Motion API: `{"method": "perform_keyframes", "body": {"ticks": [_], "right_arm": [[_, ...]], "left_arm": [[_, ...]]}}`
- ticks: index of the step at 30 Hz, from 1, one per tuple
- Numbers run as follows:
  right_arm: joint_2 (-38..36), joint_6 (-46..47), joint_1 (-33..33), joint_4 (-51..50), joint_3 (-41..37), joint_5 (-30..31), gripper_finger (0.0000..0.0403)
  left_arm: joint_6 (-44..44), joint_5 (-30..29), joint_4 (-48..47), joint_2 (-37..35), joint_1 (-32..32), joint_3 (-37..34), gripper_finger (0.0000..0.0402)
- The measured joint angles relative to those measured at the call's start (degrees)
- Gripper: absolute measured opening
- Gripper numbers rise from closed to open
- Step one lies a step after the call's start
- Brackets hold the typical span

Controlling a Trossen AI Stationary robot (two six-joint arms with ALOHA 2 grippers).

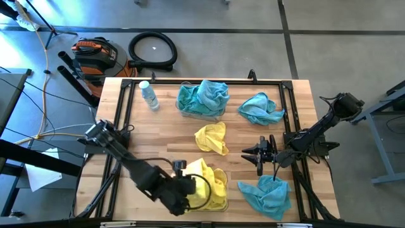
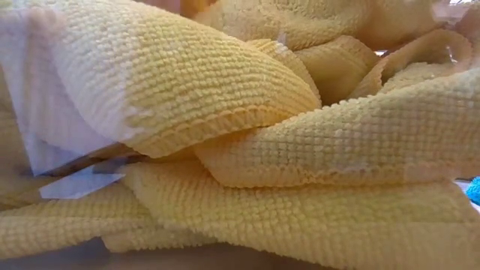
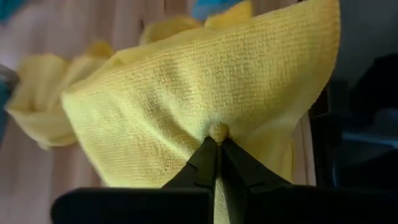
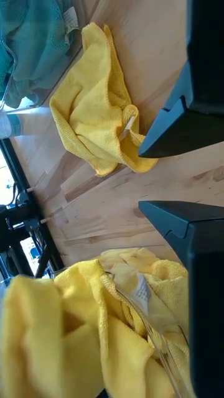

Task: Sort microfiber towel by color & place in baskets
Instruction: Put the yellow towel into the bottom transparent bin

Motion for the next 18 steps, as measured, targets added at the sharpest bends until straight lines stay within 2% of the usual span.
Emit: {"method": "perform_keyframes", "body": {"ticks": [12, 18], "right_arm": [[0.0, 1.4, 0.0, 0.0, 0.0, 0.0, 0.0116], [0.0, 1.4, 0.0, 0.0, 0.0, 0.0, 0.0116]], "left_arm": [[0.1, 11.8, 0.7, 14.2, 4.9, -0.1, 0.0], [1.3, 15.6, 6.3, 19.7, 6.7, 0.1, 0.0]]}}
